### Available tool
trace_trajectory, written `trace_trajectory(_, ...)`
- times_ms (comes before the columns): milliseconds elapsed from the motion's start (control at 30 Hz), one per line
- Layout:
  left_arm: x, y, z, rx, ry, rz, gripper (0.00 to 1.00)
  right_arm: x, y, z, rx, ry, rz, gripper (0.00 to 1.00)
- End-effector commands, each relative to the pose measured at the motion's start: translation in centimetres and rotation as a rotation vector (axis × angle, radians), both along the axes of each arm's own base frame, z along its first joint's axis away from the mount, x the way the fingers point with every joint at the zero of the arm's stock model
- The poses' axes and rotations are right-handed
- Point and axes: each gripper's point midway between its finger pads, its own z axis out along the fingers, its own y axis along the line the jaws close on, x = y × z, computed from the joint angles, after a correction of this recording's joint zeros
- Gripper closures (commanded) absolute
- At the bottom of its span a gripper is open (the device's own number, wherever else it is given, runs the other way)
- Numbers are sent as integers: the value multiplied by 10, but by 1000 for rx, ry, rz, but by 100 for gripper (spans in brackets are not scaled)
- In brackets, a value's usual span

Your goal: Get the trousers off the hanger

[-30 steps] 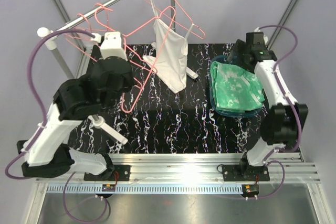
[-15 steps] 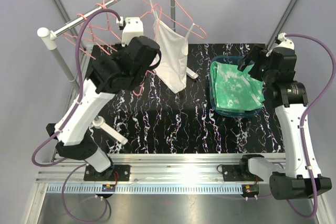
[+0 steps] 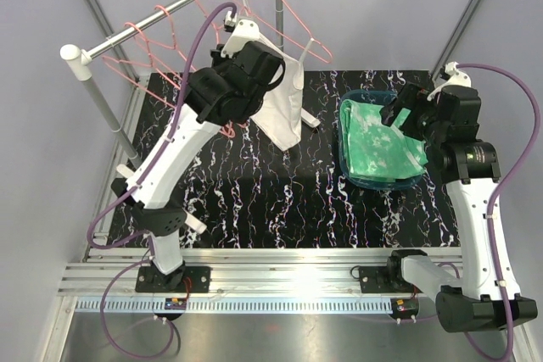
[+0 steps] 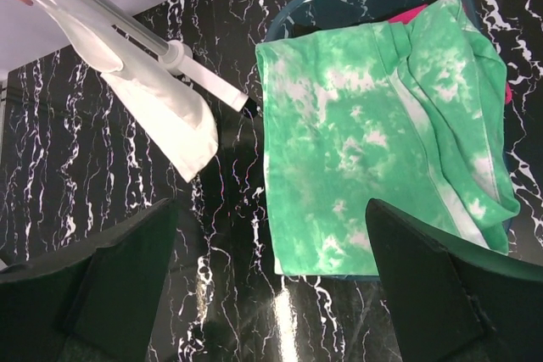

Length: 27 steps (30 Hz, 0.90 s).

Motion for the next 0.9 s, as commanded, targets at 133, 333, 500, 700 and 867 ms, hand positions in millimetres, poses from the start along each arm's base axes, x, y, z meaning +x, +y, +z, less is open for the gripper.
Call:
trace_trajectory(133, 9, 20, 29, 69, -120, 98, 100, -1, 13, -6, 25, 24, 63, 1)
trace_trajectory(333, 36, 24, 1, 103, -50, 115, 100, -2, 14, -3, 31, 30, 69, 1)
trace_trajectory(500, 38, 28, -5, 74, -51, 127, 100, -2, 16, -1, 40, 21, 71, 1)
trace_trajectory(700, 40, 37, -5, 69, -46, 134, 100, 1, 18, -7, 49, 39, 84, 0)
trace_trajectory(867, 43, 25, -24, -12, 1, 81, 96, 0, 19, -5, 45, 27, 89, 1)
